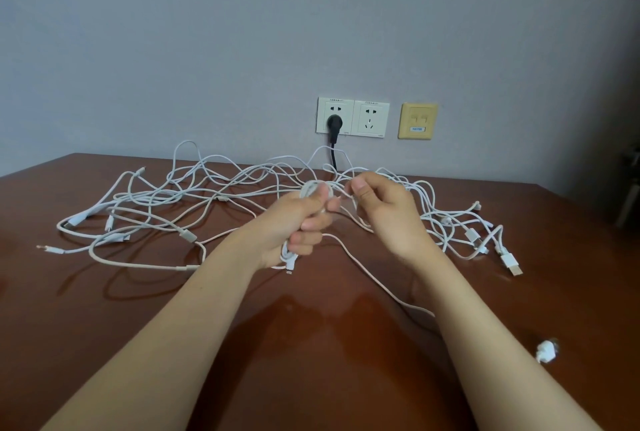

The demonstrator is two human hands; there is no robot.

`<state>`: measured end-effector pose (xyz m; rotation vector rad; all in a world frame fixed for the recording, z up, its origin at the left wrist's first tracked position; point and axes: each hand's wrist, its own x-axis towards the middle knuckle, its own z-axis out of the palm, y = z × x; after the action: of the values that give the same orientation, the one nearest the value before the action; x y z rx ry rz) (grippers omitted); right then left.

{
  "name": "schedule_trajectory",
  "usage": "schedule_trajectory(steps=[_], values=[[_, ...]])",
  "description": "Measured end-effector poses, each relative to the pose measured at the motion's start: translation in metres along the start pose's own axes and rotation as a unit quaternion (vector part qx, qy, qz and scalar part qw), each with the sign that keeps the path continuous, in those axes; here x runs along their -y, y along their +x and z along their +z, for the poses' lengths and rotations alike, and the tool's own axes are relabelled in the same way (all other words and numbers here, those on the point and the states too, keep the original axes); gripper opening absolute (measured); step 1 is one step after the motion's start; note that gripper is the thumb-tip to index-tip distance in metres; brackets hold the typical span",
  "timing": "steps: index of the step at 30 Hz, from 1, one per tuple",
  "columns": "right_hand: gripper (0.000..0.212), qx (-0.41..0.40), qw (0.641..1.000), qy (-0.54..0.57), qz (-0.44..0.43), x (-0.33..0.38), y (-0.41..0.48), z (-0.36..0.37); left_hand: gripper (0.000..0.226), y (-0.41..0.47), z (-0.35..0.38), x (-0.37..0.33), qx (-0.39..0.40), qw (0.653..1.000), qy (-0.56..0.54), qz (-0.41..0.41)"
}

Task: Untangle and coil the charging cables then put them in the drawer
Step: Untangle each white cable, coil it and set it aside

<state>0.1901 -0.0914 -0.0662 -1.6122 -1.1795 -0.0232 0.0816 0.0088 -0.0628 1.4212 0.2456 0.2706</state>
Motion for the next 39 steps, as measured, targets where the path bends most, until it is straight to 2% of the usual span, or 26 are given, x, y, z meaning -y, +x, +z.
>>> schedule_trajectory(steps=[5,9,11,14,17,22,24,26,28,31,34,37,39], values=[[0.031,0.033,0.982,0.167,0.088,0.008,0.002,0.001,0.037,0.004,0.000,-0.002,-0.086,0.994,-0.057,0.034],[0.027,0.126,0.915,0.317,0.214,0.017,0.004,-0.007,0.034,0.007,0.003,-0.002,-0.137,0.987,-0.074,0.039],[0.028,0.155,0.897,0.326,0.256,0.018,0.004,-0.010,0.032,0.006,0.003,-0.002,-0.139,0.987,-0.076,0.034],[0.029,0.162,0.905,0.262,0.294,0.020,0.003,-0.010,0.031,0.006,0.005,0.000,-0.136,0.989,-0.063,0.015],[0.027,0.134,0.938,0.155,0.280,0.018,0.002,-0.006,0.026,0.006,0.009,0.002,-0.125,0.992,-0.013,-0.002],[0.022,0.081,0.988,0.024,0.128,0.014,0.000,0.004,0.023,0.006,0.014,0.005,-0.068,0.996,0.058,-0.001],[0.026,0.069,0.993,-0.077,0.056,0.009,-0.001,0.004,0.022,0.004,0.014,0.003,-0.048,0.997,0.062,-0.004],[0.031,0.053,0.991,-0.121,0.020,0.008,-0.002,0.003,0.025,0.003,0.014,0.003,-0.029,0.996,0.081,-0.009],[0.033,0.053,0.994,-0.093,0.015,0.007,-0.002,0.002,0.028,0.002,0.016,0.003,-0.018,0.994,0.110,-0.008],[0.034,0.073,0.993,0.054,0.074,0.011,0.000,0.002,0.033,0.001,0.018,0.004,-0.010,0.995,0.099,0.010],[0.029,0.100,0.958,0.221,0.153,0.017,0.000,-0.001,0.029,0.000,0.018,0.002,-0.011,0.998,0.049,0.032],[0.018,0.097,0.955,0.214,0.183,0.021,-0.001,0.001,0.030,0.001,0.016,0.002,-0.035,0.997,0.018,0.059],[0.019,0.091,0.956,0.186,0.207,0.017,-0.001,0.004,0.027,0.003,0.015,0.001,-0.076,0.995,-0.002,0.068]])
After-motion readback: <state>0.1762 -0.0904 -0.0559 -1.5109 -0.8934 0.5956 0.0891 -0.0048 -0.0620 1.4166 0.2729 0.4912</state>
